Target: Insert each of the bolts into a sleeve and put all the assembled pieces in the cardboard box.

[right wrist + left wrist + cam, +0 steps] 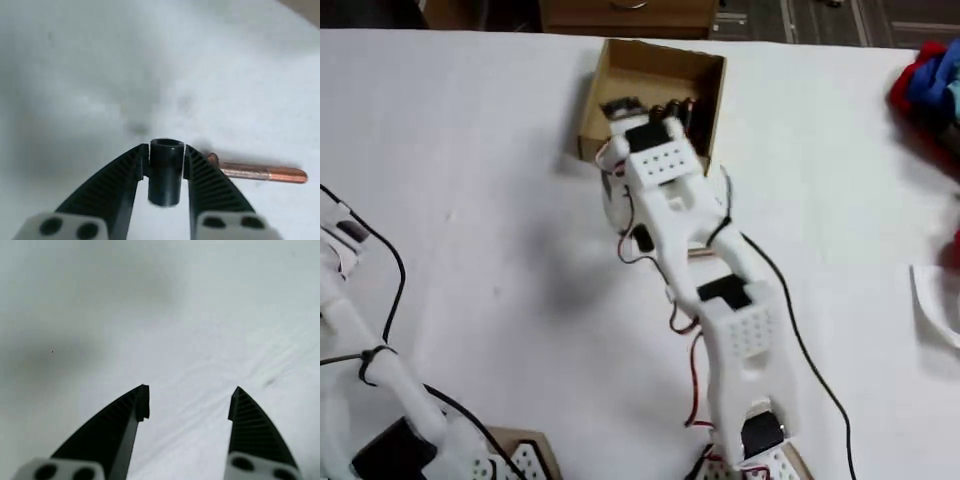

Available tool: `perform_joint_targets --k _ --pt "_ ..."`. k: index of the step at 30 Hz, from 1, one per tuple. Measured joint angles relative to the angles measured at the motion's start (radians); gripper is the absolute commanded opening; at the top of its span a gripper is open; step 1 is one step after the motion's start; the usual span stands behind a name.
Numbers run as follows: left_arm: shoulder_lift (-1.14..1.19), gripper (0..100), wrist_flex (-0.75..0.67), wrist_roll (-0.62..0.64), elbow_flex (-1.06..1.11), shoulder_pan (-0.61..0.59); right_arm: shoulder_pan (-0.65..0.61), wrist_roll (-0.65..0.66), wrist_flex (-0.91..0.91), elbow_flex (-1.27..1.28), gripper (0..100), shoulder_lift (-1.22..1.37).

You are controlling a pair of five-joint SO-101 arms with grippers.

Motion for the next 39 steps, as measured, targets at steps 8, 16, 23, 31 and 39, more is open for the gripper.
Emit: perform_joint_targets --k 8,16,23,31,39 --pt "0.000 27 0.000 0.000 0.000 0.000 0.005 0.000 0.005 0.000 11.5 0.072" --pt "0.000 27 0.000 0.000 0.000 0.000 0.005 0.017 0.112 0.002 11.6 0.072" --pt "0.000 27 0.000 0.000 0.000 0.000 0.005 0.083 0.146 0.012 11.6 0.072" --pt "0.000 27 0.000 0.000 0.000 0.000 0.002 0.086 0.117 0.015 11.6 0.107" --pt "0.000 27 0.000 0.000 0.000 0.000 0.029 0.086 0.086 0.009 7.4 0.157"
